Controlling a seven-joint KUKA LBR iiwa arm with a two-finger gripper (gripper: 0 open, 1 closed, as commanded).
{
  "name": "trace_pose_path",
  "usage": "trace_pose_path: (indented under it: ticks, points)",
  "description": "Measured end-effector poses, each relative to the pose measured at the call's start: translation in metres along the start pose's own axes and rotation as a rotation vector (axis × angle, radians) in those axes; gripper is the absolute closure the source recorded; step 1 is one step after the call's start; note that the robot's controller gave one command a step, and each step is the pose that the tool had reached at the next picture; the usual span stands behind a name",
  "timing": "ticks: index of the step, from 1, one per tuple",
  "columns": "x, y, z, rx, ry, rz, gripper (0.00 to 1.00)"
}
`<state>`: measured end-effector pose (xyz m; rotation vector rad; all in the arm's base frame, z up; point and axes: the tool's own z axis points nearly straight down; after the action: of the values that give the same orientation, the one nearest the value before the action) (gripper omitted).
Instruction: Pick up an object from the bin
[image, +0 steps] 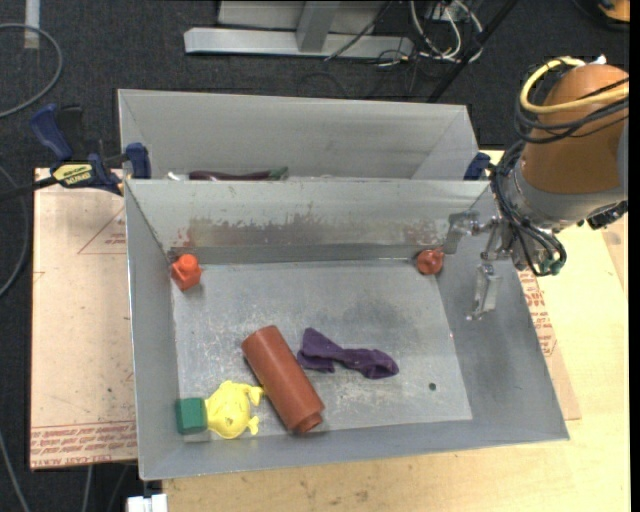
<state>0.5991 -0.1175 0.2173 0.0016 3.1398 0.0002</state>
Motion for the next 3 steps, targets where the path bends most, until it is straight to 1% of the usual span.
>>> trace_pose_path:
  ticks: [1, 2, 3]
  points:
    - [-0.008, 0.033, 0.04, 0.002, -0.006, 0.023, 0.0]
    - [0.0, 0.075, 0.074, -0.002, 0.004, 0.005, 0.0]
    - [0.01, 0.092, 0.1, -0.002, -0.006, -0.097, 0.0]
